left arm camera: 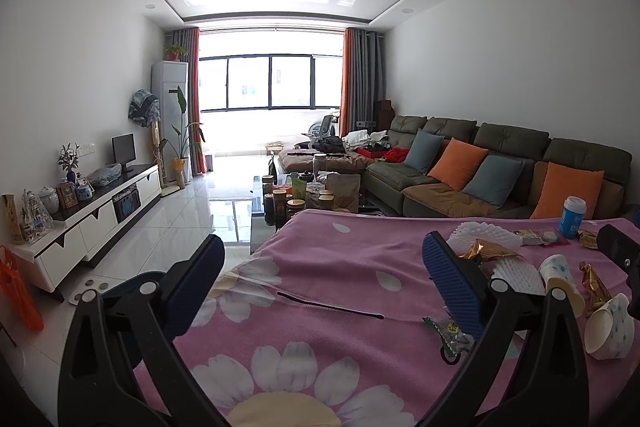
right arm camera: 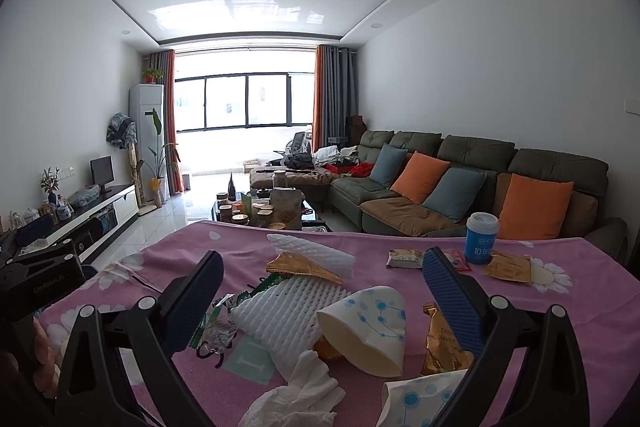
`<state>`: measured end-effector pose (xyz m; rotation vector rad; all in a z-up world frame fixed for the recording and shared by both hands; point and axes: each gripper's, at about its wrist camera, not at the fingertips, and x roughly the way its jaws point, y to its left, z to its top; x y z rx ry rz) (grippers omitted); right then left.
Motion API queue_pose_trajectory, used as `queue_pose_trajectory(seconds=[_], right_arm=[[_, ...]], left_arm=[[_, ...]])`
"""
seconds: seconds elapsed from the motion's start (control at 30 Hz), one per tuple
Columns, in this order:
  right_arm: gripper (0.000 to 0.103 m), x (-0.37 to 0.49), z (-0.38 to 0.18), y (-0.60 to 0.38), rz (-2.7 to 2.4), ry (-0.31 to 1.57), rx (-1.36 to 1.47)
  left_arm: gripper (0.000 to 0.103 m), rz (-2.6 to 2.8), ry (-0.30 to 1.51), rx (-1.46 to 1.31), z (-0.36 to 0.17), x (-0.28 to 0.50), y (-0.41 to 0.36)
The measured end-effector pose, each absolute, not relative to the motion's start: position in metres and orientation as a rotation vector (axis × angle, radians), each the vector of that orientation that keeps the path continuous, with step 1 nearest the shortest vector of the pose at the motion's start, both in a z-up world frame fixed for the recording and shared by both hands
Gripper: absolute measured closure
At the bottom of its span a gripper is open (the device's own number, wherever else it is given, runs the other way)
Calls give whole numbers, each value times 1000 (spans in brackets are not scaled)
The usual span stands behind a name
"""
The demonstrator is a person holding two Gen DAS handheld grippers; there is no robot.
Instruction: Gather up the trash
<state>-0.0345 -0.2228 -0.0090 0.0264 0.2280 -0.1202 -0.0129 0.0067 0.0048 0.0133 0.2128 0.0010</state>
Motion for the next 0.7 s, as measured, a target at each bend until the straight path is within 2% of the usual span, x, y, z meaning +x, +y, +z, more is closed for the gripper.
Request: queue_pose_trajectory(seconds=[0.7], right_arm=[[7,-35,-8,-222,-123,226,30]], left_arm=[[6,1,214,9,3,-12,8]])
